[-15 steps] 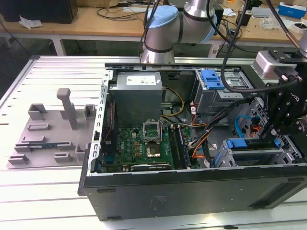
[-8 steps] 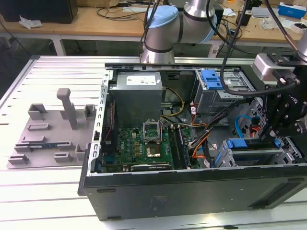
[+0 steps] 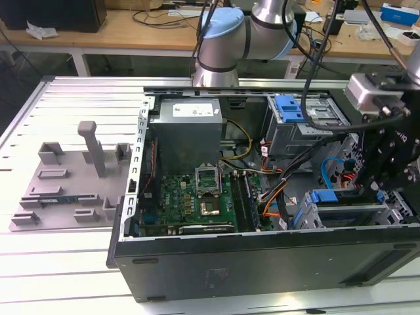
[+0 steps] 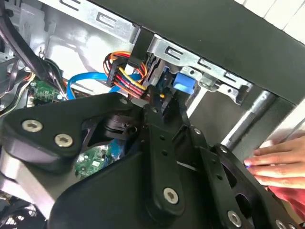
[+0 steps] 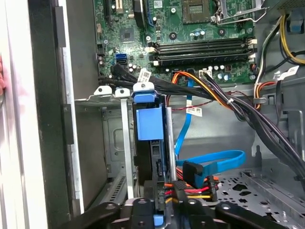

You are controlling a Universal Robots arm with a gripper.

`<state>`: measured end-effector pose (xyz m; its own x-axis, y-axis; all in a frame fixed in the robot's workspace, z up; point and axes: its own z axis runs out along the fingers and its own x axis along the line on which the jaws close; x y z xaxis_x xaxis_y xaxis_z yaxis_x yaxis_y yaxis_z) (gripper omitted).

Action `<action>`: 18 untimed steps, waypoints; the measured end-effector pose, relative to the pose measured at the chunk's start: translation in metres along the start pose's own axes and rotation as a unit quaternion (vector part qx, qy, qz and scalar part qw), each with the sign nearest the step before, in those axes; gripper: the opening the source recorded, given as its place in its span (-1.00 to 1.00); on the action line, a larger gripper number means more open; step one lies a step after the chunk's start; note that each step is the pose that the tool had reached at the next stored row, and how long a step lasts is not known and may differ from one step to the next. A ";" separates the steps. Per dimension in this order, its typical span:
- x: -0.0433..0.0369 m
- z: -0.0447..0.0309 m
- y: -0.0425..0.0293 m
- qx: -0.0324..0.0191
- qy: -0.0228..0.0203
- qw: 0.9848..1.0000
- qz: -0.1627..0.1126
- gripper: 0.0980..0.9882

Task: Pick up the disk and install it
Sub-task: 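Insert the first disk wire, then insert the second disk wire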

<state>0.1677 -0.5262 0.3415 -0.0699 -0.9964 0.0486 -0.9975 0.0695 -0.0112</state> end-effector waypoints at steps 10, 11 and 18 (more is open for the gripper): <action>-0.0001 -0.0184 -0.0002 0.002 0.000 1.000 0.000 -0.54; 0.0000 -0.0183 -0.0001 0.002 0.000 1.000 0.000 -0.54; 0.0000 -0.0184 -0.0002 0.002 0.000 1.000 0.001 -0.54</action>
<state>0.1677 -0.5252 0.3598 -0.0712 -0.9963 0.0483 -0.9974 0.0705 -0.0157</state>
